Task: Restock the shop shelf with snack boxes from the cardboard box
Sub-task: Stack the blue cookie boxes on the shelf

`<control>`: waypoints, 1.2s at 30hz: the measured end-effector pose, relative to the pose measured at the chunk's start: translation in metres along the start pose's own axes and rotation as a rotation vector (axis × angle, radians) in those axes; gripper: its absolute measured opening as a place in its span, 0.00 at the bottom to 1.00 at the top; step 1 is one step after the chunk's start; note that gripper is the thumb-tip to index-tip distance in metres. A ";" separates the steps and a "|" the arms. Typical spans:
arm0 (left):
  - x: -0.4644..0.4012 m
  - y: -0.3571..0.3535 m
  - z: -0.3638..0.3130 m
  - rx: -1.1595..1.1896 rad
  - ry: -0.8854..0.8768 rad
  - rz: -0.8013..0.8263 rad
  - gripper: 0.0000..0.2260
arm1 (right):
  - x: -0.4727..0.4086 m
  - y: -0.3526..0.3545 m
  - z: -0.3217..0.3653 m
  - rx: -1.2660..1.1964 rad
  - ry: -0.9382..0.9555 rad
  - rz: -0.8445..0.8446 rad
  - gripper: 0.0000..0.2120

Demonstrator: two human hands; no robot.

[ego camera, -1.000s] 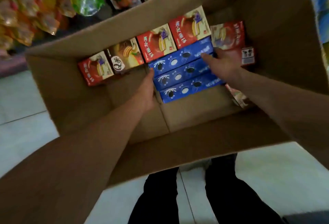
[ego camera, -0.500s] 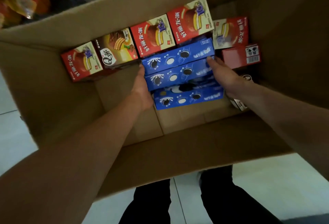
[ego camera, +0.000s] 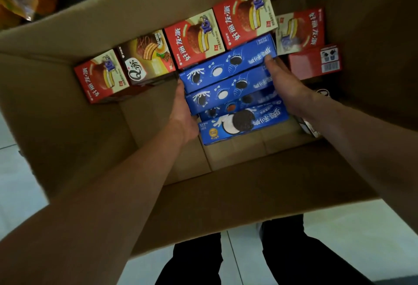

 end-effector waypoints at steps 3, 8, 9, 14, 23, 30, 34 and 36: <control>0.012 0.007 0.007 0.030 0.015 -0.026 0.32 | 0.004 -0.006 -0.005 0.010 0.004 0.026 0.35; 0.045 0.028 0.023 0.048 0.003 -0.096 0.30 | 0.023 -0.024 -0.009 0.027 0.018 0.023 0.34; 0.051 0.032 0.026 0.051 0.005 -0.105 0.29 | 0.027 -0.028 -0.010 0.030 0.025 0.036 0.34; 0.049 0.018 0.018 0.048 0.024 -0.038 0.28 | 0.035 -0.022 -0.012 0.027 -0.012 0.022 0.33; 0.006 -0.009 -0.003 0.024 -0.017 0.011 0.25 | 0.005 0.004 0.006 0.126 0.037 -0.094 0.33; 0.000 -0.004 -0.009 0.047 -0.013 0.035 0.30 | -0.003 0.002 0.004 0.059 -0.012 -0.061 0.40; -0.002 -0.005 -0.008 0.043 0.013 0.066 0.33 | -0.011 -0.003 0.013 -0.014 -0.063 0.044 0.46; -0.003 -0.003 -0.005 0.040 0.012 0.052 0.33 | -0.013 -0.003 0.012 -0.003 -0.067 0.054 0.49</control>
Point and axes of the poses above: each hand's wrist, its own x-axis away from the middle knuckle, its own y-axis out of the back of the hand, z = x × y, the point moved 7 cm from there along -x, towards the middle knuckle, and after that the axes turned 13 degrees about z, right-handed, at the moved point
